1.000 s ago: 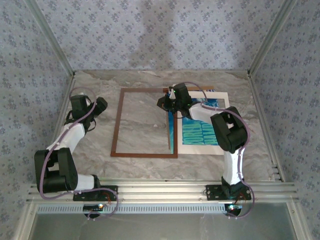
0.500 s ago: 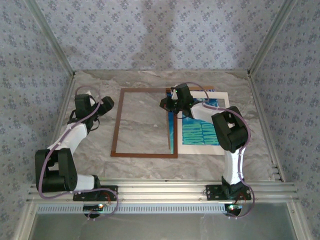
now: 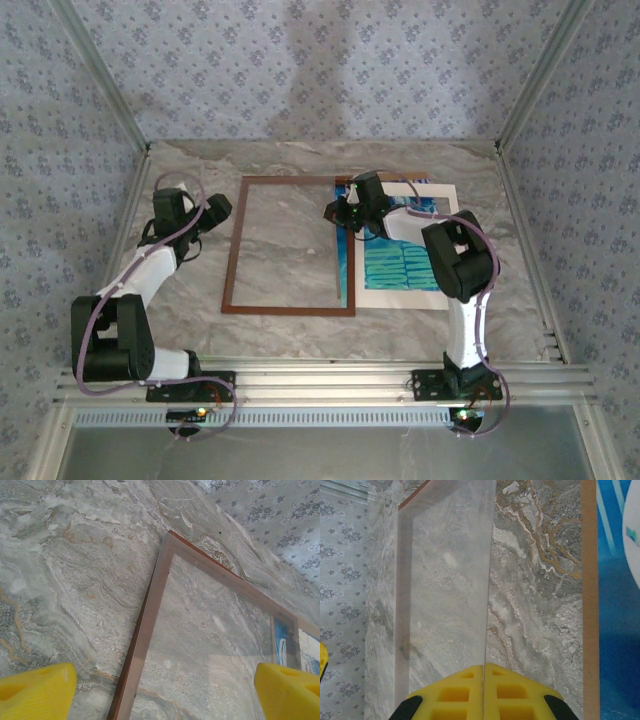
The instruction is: Put the photo into the frame
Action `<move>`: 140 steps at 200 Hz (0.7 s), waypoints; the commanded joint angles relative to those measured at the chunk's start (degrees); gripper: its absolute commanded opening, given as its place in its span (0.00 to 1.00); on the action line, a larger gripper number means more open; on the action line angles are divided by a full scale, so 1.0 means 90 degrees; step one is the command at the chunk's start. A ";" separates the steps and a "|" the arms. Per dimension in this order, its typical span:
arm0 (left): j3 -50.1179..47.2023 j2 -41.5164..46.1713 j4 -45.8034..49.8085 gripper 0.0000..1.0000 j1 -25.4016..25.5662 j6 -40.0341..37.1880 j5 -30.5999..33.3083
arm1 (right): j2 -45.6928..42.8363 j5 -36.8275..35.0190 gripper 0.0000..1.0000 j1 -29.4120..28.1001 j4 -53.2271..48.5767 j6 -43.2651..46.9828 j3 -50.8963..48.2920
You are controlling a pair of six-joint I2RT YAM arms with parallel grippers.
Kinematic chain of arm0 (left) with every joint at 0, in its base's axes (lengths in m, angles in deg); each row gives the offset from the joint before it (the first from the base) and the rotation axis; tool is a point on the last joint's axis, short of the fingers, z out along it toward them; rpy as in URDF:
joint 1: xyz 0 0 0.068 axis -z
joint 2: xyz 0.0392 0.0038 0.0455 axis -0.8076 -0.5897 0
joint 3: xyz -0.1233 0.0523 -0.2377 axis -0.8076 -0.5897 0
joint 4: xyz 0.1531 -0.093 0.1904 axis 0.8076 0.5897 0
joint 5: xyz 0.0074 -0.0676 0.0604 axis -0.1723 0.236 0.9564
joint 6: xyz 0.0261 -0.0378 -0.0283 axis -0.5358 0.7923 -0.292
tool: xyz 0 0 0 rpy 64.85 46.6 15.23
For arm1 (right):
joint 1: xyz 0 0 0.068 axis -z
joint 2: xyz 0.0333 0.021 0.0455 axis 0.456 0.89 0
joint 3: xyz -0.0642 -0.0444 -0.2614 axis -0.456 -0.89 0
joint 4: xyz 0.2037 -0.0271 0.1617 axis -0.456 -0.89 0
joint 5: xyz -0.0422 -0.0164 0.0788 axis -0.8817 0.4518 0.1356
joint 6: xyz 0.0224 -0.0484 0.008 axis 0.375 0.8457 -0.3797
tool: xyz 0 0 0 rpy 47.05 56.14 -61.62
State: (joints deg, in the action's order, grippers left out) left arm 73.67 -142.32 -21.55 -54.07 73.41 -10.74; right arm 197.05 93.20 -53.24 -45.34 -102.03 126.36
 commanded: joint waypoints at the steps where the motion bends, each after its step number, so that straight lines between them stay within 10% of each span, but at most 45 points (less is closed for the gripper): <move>1: 0.0037 -0.0078 -0.0181 0.92 0.0035 -0.0143 -0.0117 | 0.0074 0.0070 0.00 0.0033 -0.0034 0.0130 -0.0070; 140: 0.0040 -0.0199 -0.0191 0.92 0.0054 -0.0149 -0.0131 | 0.0112 0.0380 0.00 0.0015 -0.0219 0.0052 -0.0099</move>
State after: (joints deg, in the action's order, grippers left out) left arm 73.67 -143.23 -21.58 -54.07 72.97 -10.74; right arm 197.29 94.30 -53.09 -45.39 -102.07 125.84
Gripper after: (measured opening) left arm 0.922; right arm 0.055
